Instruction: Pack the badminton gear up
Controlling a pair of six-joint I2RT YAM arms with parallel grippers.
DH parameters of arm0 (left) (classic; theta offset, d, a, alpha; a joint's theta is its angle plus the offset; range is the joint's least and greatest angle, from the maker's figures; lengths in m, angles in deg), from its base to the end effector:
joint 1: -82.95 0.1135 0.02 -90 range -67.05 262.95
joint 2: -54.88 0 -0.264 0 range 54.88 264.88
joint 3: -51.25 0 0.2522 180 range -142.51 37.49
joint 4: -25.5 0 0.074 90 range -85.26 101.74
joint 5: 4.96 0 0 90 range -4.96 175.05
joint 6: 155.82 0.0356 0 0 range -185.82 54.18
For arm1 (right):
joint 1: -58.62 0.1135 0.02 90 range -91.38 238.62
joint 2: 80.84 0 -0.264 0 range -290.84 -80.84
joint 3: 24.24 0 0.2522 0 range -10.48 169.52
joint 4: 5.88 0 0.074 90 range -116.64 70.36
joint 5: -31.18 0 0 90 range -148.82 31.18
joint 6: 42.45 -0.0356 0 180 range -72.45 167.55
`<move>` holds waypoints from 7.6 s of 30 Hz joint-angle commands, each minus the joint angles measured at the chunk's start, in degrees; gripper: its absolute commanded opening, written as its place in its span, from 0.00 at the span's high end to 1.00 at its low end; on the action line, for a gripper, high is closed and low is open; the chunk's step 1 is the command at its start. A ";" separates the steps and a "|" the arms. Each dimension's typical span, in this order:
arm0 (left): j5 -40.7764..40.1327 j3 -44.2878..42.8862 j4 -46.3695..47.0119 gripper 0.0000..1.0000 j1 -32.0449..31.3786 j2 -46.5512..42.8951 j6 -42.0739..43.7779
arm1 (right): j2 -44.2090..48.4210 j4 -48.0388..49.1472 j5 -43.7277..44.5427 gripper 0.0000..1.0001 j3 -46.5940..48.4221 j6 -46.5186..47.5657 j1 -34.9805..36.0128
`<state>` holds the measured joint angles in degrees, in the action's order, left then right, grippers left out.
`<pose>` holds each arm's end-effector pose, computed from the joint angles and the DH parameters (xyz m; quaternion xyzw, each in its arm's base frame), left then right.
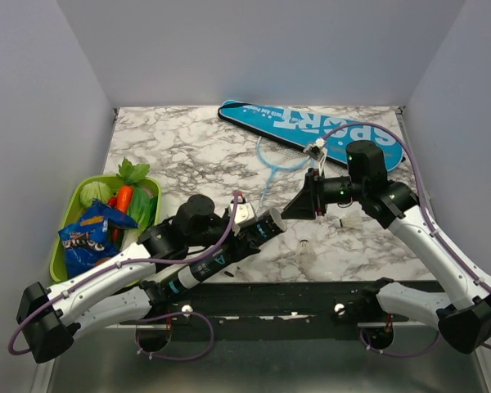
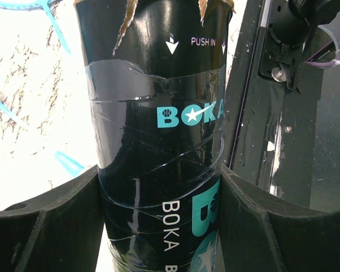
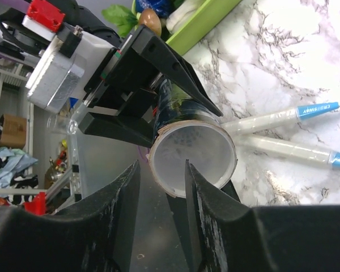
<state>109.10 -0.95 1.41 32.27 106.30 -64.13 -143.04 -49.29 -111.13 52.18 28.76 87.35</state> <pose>0.1189 -0.1681 0.2812 0.4633 0.6826 -0.3813 0.4170 0.1837 0.1328 0.3623 -0.2893 0.7519 0.5310 0.2626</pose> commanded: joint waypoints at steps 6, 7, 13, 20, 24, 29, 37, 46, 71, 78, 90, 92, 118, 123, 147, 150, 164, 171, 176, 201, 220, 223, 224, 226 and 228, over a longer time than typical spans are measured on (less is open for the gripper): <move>-0.41 0.12 2.94 0.86 -0.56 0.09 -0.11 | -1.35 3.72 -1.83 0.56 -1.92 -2.22 2.47; -0.41 0.12 2.94 0.86 -0.56 0.17 -0.20 | -1.53 3.90 -1.74 0.56 -1.92 -2.57 2.56; -0.67 -0.06 2.68 0.86 -0.74 0.52 -0.11 | -2.32 5.12 -1.92 0.59 -2.18 -3.36 3.61; -1.55 0.03 2.68 0.85 -0.74 0.09 -0.11 | -3.28 5.39 -1.56 0.61 -2.19 -3.63 4.93; -1.73 0.03 2.68 0.85 -0.74 0.09 -0.20 | -3.64 5.57 -1.56 0.65 -2.10 -3.63 5.55; -2.52 0.03 2.77 0.85 -0.83 -0.09 -0.02 | -3.90 5.48 -1.47 0.72 -1.83 -3.71 6.07; -3.49 0.20 2.94 0.85 -0.83 -0.53 -0.02 | -3.99 5.57 -2.61 0.99 -1.83 -3.80 6.25; -3.66 0.55 3.12 0.86 -1.62 -1.06 0.06 | -0.30 6.71 -4.38 1.00 -3.15 -2.31 6.25; -4.37 0.47 2.86 0.86 -3.38 -1.67 0.15 | 6.73 -3.48 7.74 0.99 0.98 1.91 2.21; -5.51 0.29 2.42 0.86 -3.64 -2.29 0.06 | 4.10 -9.72 34.93 0.99 3.44 -0.72 -0.34; -7.52 -0.67 1.01 0.86 -3.82 -2.90 -0.29 | -9.34 -8.15 63.36 1.00 -3.58 -15.75 -23.27; -7.97 -0.85 0.66 0.86 -3.82 -3.16 -0.38 | -11.54 -5.79 63.92 0.99 -6.56 -17.85 -27.82; -10.25 -0.24 0.66 0.87 -3.90 -4.66 -1.08 | -26.49 2.49 69.02 0.45 -7.37 -14.96 -36.20; -9.99 -0.32 0.92 0.87 -3.90 -4.31 -0.99 | -18.25 2.66 61.23 0.41 -9.30 -13.13 -36.20; -8.50 -0.59 0.84 0.87 -3.90 -3.25 -1.34 | -9.96 -3.84 45.55 0.39 -18.35 -5.38 -36.20; -8.50 -0.59 0.83 0.87 -3.90 -3.25 -1.34 | -10.75 -3.40 45.72 0.39 -18.62 -5.38 -36.20; -8.50 -0.68 0.66 0.87 -3.90 -3.34 -1.26 | -10.67 0.29 37.20 0.59 -21.69 -5.56 -36.29; -8.50 -0.68 0.57 0.87 -3.90 -3.17 -1.34 | -8.12 0.56 35.44 0.72 -22.57 -5.91 -36.20; -8.67 -0.68 0.57 0.87 -3.90 -3.17 -1.34 | -5.75 0.73 33.68 0.86 -22.66 -6.61 -36.20; -1.73 0.38 1.01 0.90 -4.96 -1.94 1.38 | 9.28 -8.93 11.10 0.99 1.06 -2.05 -17.67; 1.00 0.91 1.45 0.89 -5.57 -0.97 1.47 | 11.22 -12.28 8.02 0.99 1.86 -1.51 -3.69; 0.91 0.82 1.45 0.89 -5.66 -0.97 1.38 | 11.31 -11.40 8.37 0.99 1.77 -2.48 -1.31; 0.82 0.91 1.54 0.89 -5.66 -1.14 1.38 | 11.31 -10.87 8.72 0.99 1.77 -2.83 -0.70; 0.47 0.99 1.63 0.89 -5.66 -1.23 1.47 | 10.69 -10.69 9.68 0.99 1.77 -3.36 1.06; 0.38 0.91 1.54 0.89 -5.66 -1.41 1.38 | 10.17 -9.55 10.56 0.99 0.90 -4.15 2.81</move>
<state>108.29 -0.51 1.74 26.94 105.38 -63.38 -132.33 -60.98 -101.29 54.06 26.67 87.44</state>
